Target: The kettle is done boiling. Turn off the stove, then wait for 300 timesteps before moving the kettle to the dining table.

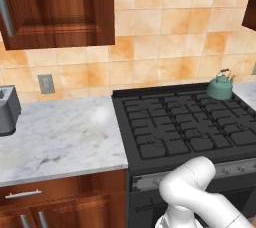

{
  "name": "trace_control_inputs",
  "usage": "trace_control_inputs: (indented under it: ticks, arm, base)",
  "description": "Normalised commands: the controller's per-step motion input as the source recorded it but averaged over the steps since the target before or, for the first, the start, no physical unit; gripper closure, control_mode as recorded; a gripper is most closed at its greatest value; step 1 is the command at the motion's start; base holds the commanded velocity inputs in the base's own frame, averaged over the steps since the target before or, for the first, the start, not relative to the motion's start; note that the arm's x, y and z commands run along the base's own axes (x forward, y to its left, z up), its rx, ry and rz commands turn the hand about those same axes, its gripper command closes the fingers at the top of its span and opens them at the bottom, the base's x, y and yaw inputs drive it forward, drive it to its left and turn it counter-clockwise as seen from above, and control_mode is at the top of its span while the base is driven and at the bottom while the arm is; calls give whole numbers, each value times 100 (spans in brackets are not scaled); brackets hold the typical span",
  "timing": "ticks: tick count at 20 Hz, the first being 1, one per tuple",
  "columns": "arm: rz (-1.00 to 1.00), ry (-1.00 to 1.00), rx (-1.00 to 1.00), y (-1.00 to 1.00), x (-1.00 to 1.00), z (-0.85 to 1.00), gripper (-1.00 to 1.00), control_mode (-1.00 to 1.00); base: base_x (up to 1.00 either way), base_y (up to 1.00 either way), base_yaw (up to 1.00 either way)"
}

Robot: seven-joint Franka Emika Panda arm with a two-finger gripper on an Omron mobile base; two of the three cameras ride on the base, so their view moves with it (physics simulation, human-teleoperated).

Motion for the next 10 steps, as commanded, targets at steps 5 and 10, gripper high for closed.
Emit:
trace_control_inputs:
  ticks: [5,10]
  arm:
    - [-1,4,34,-30,0,0,100,-100]
    - [0,0,26,-22,0,0,100,-100]
  base:
    - [0,0,0]
    - [0,0,0]
